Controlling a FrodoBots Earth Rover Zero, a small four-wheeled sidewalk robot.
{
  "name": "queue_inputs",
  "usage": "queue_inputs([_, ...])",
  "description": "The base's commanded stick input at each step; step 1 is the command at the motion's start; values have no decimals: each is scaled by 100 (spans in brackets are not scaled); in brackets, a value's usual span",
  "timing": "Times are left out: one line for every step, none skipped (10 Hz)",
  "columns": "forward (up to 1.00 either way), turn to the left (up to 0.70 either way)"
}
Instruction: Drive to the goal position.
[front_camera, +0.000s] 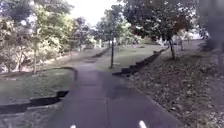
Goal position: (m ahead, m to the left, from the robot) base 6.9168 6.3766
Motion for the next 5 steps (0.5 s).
queue_inputs([50,0])
queue_inputs([50,0])
queue_inputs([50,0])
queue_inputs([50,0])
queue_inputs([50,0])
